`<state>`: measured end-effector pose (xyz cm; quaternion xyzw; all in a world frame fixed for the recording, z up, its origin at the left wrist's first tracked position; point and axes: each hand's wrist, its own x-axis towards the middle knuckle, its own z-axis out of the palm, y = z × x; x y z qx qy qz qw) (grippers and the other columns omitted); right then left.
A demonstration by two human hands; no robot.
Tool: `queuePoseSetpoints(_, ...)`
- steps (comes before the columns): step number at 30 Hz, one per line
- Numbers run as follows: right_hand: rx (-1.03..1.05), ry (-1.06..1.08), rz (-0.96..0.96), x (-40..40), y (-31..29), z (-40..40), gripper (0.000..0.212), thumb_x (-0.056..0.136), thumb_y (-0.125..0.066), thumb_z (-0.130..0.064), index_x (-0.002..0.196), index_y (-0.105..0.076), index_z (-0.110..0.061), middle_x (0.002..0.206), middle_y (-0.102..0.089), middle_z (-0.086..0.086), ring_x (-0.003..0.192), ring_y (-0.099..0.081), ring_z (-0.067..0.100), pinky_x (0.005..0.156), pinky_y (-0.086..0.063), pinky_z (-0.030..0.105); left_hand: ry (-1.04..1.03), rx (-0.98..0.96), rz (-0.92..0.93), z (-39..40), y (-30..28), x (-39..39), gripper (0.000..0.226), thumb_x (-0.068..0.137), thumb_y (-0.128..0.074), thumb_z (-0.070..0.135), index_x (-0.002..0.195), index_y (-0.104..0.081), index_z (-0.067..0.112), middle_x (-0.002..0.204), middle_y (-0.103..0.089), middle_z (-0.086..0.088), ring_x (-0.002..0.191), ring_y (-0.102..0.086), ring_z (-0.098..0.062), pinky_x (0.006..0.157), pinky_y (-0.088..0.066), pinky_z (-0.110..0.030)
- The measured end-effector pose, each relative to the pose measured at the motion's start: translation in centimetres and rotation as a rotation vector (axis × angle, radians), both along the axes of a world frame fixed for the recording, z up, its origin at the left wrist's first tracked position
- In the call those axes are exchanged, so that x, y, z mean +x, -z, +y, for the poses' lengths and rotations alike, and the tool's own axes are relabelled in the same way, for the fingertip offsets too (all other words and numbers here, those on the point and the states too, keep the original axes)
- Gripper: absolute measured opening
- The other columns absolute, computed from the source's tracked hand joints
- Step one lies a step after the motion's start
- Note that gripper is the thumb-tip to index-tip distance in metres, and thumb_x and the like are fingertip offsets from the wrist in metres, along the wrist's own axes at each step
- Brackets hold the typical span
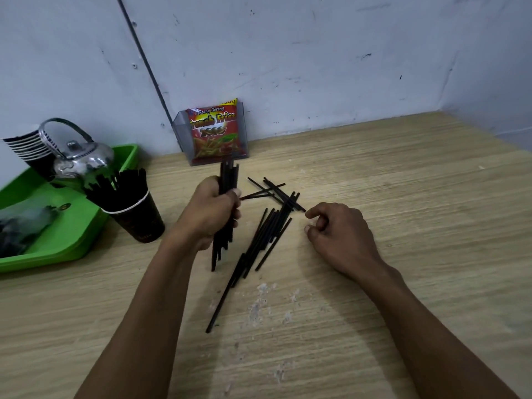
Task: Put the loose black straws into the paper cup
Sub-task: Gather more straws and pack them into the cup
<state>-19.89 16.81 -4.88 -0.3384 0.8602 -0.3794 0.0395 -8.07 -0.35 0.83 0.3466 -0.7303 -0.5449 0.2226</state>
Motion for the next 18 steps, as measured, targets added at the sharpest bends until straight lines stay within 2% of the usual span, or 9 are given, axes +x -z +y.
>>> queuePoseSetpoints(5, -0.007, 0.008, 0.014, 0.2, 0.1, -0.1, 0.023, 0.084, -0.069, -0.026, 0.107, -0.071, -0.027, 0.081, -0.067, -0.01, 0.082, -0.064, 0.012, 0.073, -0.053, 0.033, -0.241, -0.082, 0.325, -0.7, 0.5, 0.2, 0.01, 0.091, -0.047, -0.002, 0.092, -0.045, 0.007, 0.065, -0.039, -0.006, 0.046, -0.036, -0.012, 0.044, -0.032, -0.027)
queuePoseSetpoints(7, -0.009, 0.011, 0.016, 0.3, 0.1, 0.0, 0.022, 0.084, -0.069, -0.026, 0.106, -0.071, -0.027, 0.08, -0.066, -0.011, 0.08, -0.064, 0.012, 0.072, -0.053, 0.032, -0.3, -0.126, 0.406, -0.8, 0.7, 0.1, 0.011, 0.089, -0.058, 0.003, 0.086, -0.051, 0.011, 0.061, -0.042, -0.005, 0.046, -0.04, -0.015, 0.047, -0.036, -0.031)
queuePoseSetpoints(10, -0.015, 0.012, 0.014, 0.4, 0.0, 0.0, 0.021, 0.085, -0.069, -0.025, 0.106, -0.071, -0.026, 0.078, -0.065, -0.011, 0.078, -0.063, 0.01, 0.07, -0.052, 0.031, -0.354, -0.2, 0.505, -0.8, 0.7, 0.3, 0.02, 0.081, -0.076, 0.023, 0.072, -0.058, 0.022, 0.06, -0.05, -0.004, 0.054, -0.047, -0.022, 0.054, -0.043, -0.037)
queuePoseSetpoints(12, -0.014, 0.007, 0.02, 0.5, 0.0, 0.0, 0.021, 0.085, -0.069, -0.024, 0.106, -0.071, -0.026, 0.077, -0.065, -0.012, 0.075, -0.062, 0.008, 0.068, -0.052, 0.031, -0.362, -0.221, 0.589, -0.6, 0.4, 0.4, 0.032, 0.08, -0.079, 0.025, 0.064, -0.052, 0.02, 0.056, -0.048, -0.004, 0.049, -0.043, -0.022, 0.048, -0.04, -0.035)
queuePoseSetpoints(15, 0.001, 0.005, 0.029, 0.5, -0.1, 0.0, 0.021, 0.085, -0.069, -0.025, 0.106, -0.071, -0.026, 0.076, -0.064, -0.012, 0.075, -0.061, 0.007, 0.067, -0.052, 0.03, -0.423, -0.241, 0.717, -0.1, 0.4, 0.4, 0.038, 0.083, -0.077, 0.021, 0.063, -0.044, 0.021, 0.052, -0.044, -0.003, 0.045, -0.037, -0.024, 0.04, -0.033, -0.034)
queuePoseSetpoints(18, 0.009, -0.001, 0.04, 0.6, -0.2, 0.0, 0.021, 0.085, -0.069, -0.025, 0.106, -0.071, -0.027, 0.076, -0.063, -0.013, 0.074, -0.06, 0.005, 0.066, -0.05, 0.029, -0.575, -0.327, 0.765, 0.3, 1.7, 0.2, 0.035, 0.085, -0.075, 0.028, 0.065, -0.046, 0.024, 0.055, -0.046, -0.019, 0.043, -0.044, -0.035, 0.04, -0.041, -0.04)
